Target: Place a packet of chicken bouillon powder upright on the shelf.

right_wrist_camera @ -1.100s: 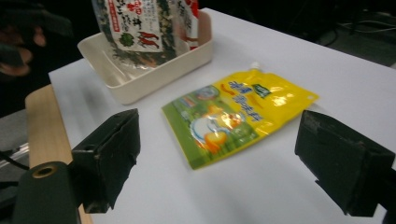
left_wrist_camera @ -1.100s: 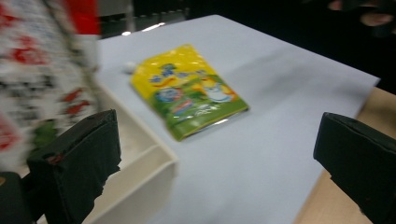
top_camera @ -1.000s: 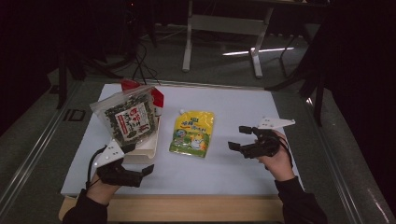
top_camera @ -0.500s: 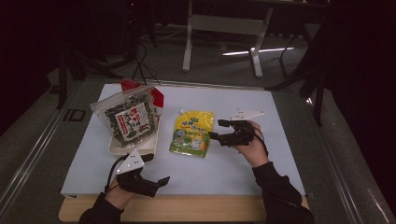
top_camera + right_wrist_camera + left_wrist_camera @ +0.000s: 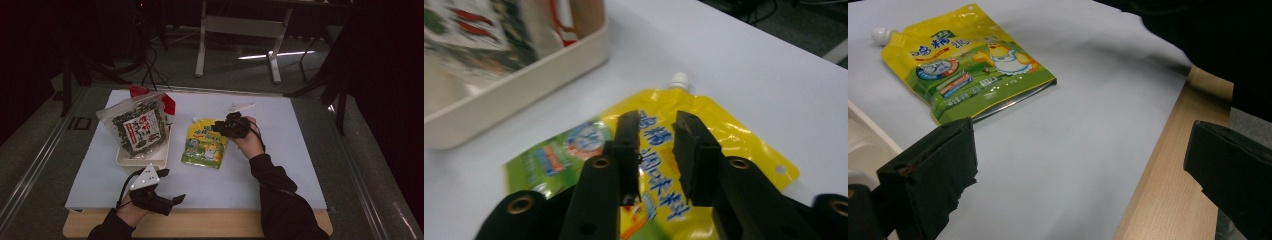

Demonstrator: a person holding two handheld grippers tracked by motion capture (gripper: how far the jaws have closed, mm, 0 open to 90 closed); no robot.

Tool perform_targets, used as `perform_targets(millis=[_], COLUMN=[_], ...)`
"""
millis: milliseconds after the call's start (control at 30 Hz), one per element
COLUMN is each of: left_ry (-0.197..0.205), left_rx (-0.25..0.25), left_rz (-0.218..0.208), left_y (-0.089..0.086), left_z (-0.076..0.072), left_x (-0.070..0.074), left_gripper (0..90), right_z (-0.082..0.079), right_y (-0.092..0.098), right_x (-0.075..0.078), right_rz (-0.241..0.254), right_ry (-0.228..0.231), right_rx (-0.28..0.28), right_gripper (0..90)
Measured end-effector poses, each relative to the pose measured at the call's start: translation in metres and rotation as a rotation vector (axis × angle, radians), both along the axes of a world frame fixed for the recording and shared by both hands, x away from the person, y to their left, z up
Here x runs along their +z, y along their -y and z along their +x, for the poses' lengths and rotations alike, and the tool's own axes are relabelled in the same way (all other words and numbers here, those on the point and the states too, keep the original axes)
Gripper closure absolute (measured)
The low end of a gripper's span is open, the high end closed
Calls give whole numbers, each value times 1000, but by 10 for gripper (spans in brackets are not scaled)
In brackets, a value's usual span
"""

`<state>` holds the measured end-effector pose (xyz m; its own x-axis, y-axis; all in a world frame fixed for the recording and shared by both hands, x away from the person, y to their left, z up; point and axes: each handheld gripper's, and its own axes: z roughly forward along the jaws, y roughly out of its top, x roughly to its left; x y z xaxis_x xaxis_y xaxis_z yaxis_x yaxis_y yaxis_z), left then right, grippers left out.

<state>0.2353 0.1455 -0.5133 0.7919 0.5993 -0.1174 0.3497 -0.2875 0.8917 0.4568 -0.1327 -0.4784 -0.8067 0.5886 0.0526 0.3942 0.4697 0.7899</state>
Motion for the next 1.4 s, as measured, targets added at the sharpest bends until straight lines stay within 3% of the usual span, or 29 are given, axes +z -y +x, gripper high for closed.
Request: perform_targets(millis=[33, 100, 167, 333, 500, 867, 1100, 1133, 1233, 1400], left_ry=[0, 2, -2, -16, -14, -3, -11, -10, -10, -4], left_rx=[0, -7, -7, -15, -20, -28, -36, -37, -38, -33], left_rz=[0, -5, -4, 13, 4, 7, 16, 18, 17, 24], left_y=[0, 0, 1, 3, 2, 0, -1, -1, -1, 0], left_z=[0, 0, -1, -1, -2, -3, -3, -3, -4, -3], left_x=[0, 0, -2, -9, -8, -6, -8, -8, -8, -7], left_gripper=[17, 17, 17, 17, 17, 17, 18, 17, 17, 17], right_z=[0, 14, 23, 41, 60, 92, 98, 99, 97, 84], right_y=[0, -10, -16, -30, -44, -73, -80, -82, -79, -80], right_x=[0, -7, -11, -16, -22, -46, -53, -60, -61, -60], right_rz=[0, -11, -17, -14, -5, -77, -110, -131, -108, -132], right_ry=[0, -19, -30, -52, -73, -119, -141, -164, -182, -169], right_rx=[0, -19, -33, -73, -118, -171, -211, -207, -214, -177], right_gripper=[760, 858, 897, 899, 899, 899, 900, 899, 900, 900])
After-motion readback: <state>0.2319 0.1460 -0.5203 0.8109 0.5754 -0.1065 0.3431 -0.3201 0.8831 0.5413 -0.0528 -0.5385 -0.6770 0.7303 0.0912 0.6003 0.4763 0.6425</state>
